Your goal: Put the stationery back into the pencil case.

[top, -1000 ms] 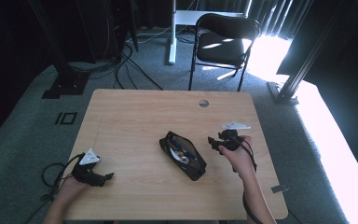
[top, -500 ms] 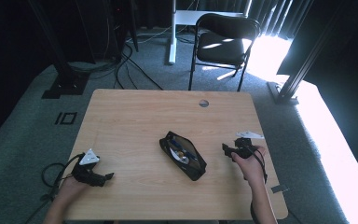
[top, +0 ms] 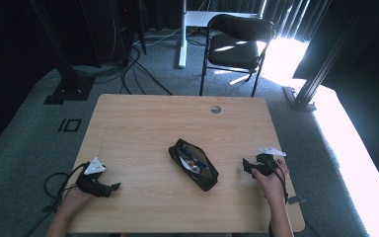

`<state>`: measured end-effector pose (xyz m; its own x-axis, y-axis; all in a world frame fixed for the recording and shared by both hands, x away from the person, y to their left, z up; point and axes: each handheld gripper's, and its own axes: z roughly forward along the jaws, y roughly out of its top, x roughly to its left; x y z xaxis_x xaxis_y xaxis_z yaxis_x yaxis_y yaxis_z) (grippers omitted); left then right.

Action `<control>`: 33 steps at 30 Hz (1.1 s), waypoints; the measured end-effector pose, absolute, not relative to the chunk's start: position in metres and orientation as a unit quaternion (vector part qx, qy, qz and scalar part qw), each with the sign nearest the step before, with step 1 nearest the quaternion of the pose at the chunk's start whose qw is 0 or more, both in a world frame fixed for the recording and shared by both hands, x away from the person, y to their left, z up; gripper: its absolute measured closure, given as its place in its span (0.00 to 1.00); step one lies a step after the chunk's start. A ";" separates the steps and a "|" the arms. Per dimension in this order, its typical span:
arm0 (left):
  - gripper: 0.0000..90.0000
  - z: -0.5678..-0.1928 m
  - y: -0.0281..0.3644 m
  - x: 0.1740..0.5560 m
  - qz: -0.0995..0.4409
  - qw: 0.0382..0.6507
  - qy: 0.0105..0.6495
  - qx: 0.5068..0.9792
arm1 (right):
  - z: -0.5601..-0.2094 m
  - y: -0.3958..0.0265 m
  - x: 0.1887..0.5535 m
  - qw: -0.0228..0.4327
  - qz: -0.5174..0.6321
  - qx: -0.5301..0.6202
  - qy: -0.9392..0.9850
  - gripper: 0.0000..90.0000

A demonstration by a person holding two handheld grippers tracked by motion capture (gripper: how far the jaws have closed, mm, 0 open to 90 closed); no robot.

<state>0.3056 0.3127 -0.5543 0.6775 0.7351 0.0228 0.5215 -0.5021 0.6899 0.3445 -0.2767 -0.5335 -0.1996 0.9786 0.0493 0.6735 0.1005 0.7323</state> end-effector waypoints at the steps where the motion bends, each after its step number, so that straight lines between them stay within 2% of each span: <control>1: 0.02 -0.554 0.313 0.306 0.159 0.336 0.369 0.852 | -0.533 -0.277 0.344 0.235 0.324 0.587 0.703 0.27; 4: 0.02 -0.554 0.313 0.306 0.159 0.337 0.369 0.852 | -0.540 -0.280 0.340 0.242 0.321 0.598 0.694 0.21; 7: 0.02 -0.554 0.313 0.306 0.159 0.335 0.367 0.853 | -0.543 -0.284 0.336 0.245 0.325 0.606 0.683 0.19; 13: 0.02 -0.554 0.313 0.306 0.159 0.335 0.367 0.853 | -0.551 -0.290 0.328 0.246 0.297 0.620 0.684 0.18; 25: 0.02 -0.554 0.313 0.306 0.159 0.335 0.367 0.853 | -0.557 -0.299 0.315 0.277 0.295 0.649 0.645 0.16; 33: 0.02 -0.554 0.313 0.306 0.159 0.335 0.367 0.853 | -0.561 -0.298 0.313 0.276 0.291 0.651 0.645 0.15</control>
<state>0.3057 0.3129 -0.5542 0.6793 0.7334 0.0254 0.5199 -0.5055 0.6887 0.3127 -0.2978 -0.5611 -0.0004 0.9997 0.0225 0.6789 -0.0162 0.7341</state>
